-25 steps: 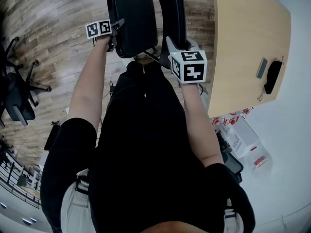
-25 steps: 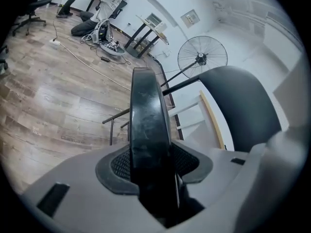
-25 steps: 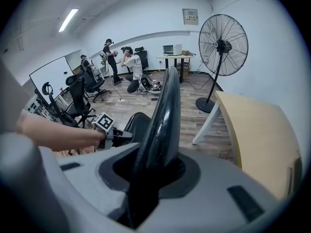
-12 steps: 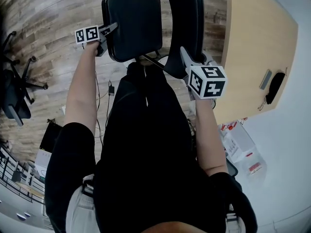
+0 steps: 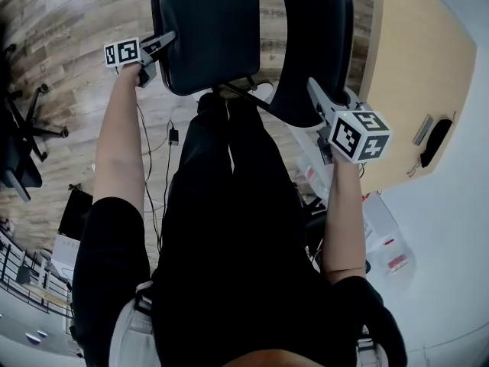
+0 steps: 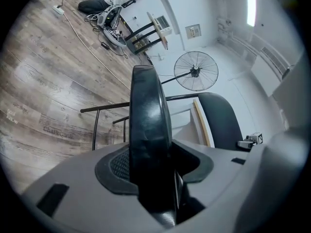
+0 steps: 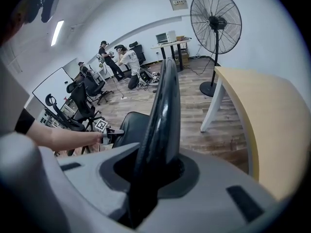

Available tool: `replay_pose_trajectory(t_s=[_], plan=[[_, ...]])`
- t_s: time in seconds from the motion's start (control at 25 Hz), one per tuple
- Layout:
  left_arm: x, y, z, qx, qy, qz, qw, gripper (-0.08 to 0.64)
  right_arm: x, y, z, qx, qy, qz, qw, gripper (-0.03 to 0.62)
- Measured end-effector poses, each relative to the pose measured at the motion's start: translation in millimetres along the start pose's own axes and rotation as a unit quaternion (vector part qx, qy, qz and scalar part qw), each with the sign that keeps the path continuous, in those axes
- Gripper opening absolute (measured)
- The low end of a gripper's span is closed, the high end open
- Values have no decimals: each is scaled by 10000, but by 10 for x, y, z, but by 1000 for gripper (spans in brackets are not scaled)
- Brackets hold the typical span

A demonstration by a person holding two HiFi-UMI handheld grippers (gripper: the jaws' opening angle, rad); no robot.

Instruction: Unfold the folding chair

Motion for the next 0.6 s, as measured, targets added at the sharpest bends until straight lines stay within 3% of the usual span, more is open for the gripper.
replay_pose_trajectory(t_s=[0.6], plan=[[36, -62, -693, 533, -322, -103, 9980, 210, 26, 297, 345, -350, 246, -109, 9990, 81]])
Point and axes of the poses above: the fingertips, and each gripper's own axes: y forward along the fingers, z to its right, x out of its underside, the point moved 10 cm from there along -y, backward along the fingers, and after that the axes turned 6 degrees about y, right-handed, at the moved point
